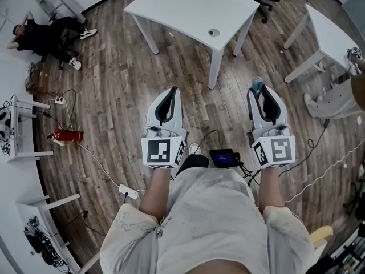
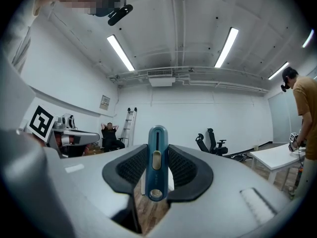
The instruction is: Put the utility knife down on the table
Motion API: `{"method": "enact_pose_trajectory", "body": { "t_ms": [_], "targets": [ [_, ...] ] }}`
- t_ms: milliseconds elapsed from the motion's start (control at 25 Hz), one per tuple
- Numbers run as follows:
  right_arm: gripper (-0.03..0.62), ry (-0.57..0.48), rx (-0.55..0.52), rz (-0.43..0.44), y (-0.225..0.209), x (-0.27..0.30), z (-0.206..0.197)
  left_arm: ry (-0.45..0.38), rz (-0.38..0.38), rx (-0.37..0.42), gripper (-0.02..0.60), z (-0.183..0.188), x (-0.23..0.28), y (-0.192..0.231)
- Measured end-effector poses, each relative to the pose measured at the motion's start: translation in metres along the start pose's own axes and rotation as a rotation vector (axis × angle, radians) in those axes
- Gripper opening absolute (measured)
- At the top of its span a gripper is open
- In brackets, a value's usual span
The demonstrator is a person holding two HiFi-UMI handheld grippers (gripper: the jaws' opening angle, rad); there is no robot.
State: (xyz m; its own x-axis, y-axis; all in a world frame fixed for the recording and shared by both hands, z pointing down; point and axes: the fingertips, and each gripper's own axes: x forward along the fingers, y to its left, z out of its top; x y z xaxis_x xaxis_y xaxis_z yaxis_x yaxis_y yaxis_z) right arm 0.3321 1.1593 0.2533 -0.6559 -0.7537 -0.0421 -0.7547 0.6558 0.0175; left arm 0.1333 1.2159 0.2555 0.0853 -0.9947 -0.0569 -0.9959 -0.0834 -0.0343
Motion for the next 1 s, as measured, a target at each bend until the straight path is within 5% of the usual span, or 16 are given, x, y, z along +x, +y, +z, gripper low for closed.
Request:
{"method": "enact_pose_trajectory", "body": {
  "t_ms": [280, 480, 760, 1000],
  "targets": [
    [0.137, 0.007, -0.033, -0.02, 0.108, 0.215, 0.021, -0.032, -0.024, -0.029, 0.018, 0.018, 0.075, 0.222],
    [0.137, 0.019, -0.043, -0.037, 0.142, 0.329, 0.012, -0.036, -0.049, -0.021, 0.018, 0.011, 0.136, 0.32],
    [0.137, 0.037, -0.052, -0.059, 0.149, 0.397, 0.017, -0.035, -0.074, -0.028, 0.018, 0.015, 0.183, 0.371],
    [0.137, 0.026, -0.041, -0.06, 0.088, 0.428, -0.005, -0.027, -0.085, -0.013, 0.018, -0.007, 0.249, 0.348]
  ]
}}
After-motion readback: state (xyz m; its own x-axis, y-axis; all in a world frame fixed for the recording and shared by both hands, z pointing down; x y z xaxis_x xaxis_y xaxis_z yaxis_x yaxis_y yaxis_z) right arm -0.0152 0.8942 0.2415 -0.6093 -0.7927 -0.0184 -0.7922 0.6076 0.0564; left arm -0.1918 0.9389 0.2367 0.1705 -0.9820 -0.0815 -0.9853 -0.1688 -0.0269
